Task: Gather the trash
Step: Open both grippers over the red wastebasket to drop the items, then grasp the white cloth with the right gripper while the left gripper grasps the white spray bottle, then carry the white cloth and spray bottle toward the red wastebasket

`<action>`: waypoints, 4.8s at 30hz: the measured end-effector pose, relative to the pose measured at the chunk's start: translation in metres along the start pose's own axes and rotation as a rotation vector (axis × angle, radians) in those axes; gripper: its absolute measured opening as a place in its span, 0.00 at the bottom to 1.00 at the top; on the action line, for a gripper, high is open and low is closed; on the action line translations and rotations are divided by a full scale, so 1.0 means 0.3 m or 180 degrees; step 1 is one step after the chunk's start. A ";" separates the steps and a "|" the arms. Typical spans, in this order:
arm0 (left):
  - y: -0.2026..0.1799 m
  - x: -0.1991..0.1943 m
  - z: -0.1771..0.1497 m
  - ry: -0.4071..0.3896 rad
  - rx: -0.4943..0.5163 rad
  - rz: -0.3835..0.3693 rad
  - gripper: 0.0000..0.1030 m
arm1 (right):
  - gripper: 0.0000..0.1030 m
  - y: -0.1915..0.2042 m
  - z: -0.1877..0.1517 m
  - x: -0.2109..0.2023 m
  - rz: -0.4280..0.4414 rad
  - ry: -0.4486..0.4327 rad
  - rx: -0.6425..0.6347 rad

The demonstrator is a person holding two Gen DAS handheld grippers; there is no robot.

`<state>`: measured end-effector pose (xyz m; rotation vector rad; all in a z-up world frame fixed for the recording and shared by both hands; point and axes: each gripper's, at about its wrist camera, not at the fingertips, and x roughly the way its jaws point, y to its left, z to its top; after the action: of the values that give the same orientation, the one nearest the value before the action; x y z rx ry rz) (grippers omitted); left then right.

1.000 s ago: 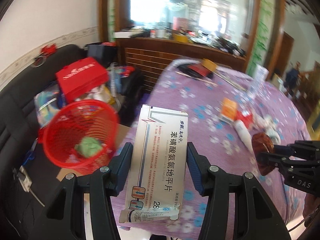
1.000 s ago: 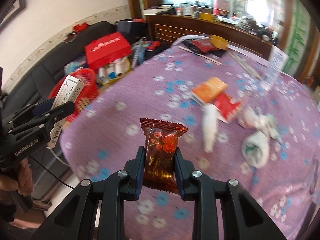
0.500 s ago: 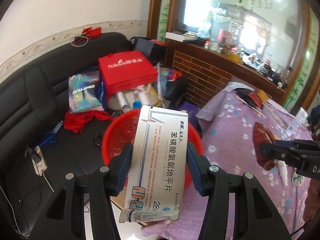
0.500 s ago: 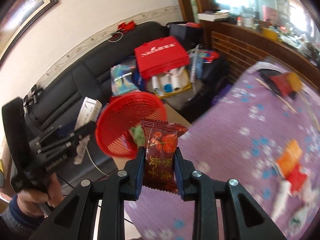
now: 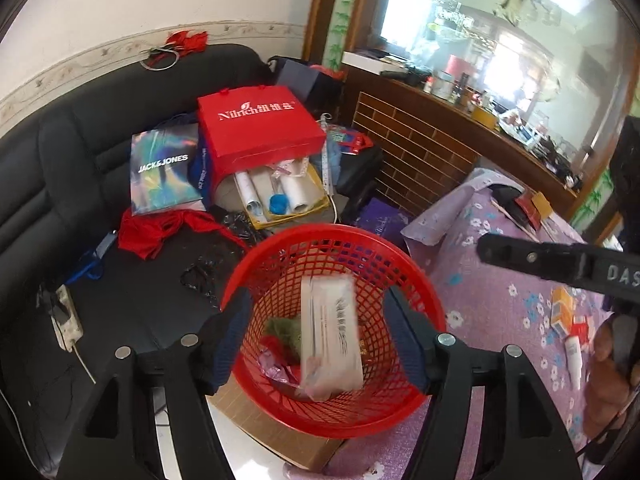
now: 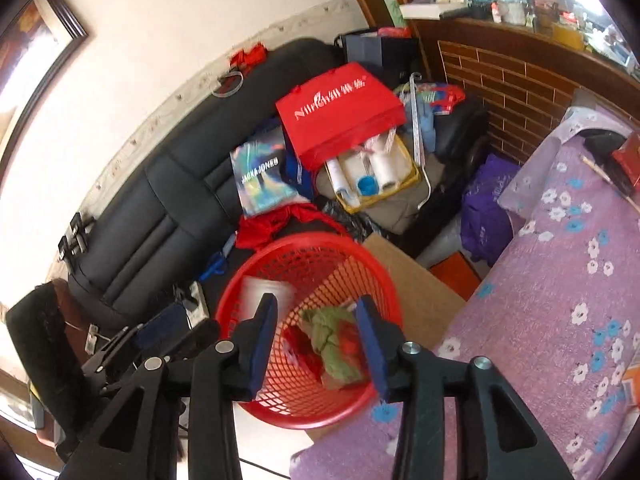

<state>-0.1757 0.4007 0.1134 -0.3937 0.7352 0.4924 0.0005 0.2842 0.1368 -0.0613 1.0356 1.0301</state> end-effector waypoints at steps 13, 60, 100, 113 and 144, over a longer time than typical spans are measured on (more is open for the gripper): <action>-0.368 -0.022 -0.188 0.0331 0.0660 -0.0816 0.65 | 0.45 -0.212 -0.401 -0.278 -0.0570 0.0024 0.0449; -1.391 0.301 -0.421 0.1387 0.1106 -0.0977 0.50 | 0.17 -0.798 -0.933 -1.011 -0.1719 -0.0591 0.1103; -0.946 -0.120 -0.444 0.0289 0.1338 -0.0598 0.28 | 0.18 -0.528 -0.744 -0.752 -0.1332 -0.0539 0.0639; -0.925 -0.140 -0.424 0.0148 0.1420 -0.0507 0.28 | 0.18 -0.497 -0.717 -0.727 -0.1283 -0.0542 0.0567; -0.884 -0.120 -0.413 0.0191 0.1305 -0.0494 0.28 | 0.18 -0.491 -0.697 -0.695 -0.1262 -0.0480 0.0548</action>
<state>-0.1183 0.1117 0.0996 -0.0804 0.8346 0.1761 -0.0572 -0.0399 0.1144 -0.0452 0.9240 0.5750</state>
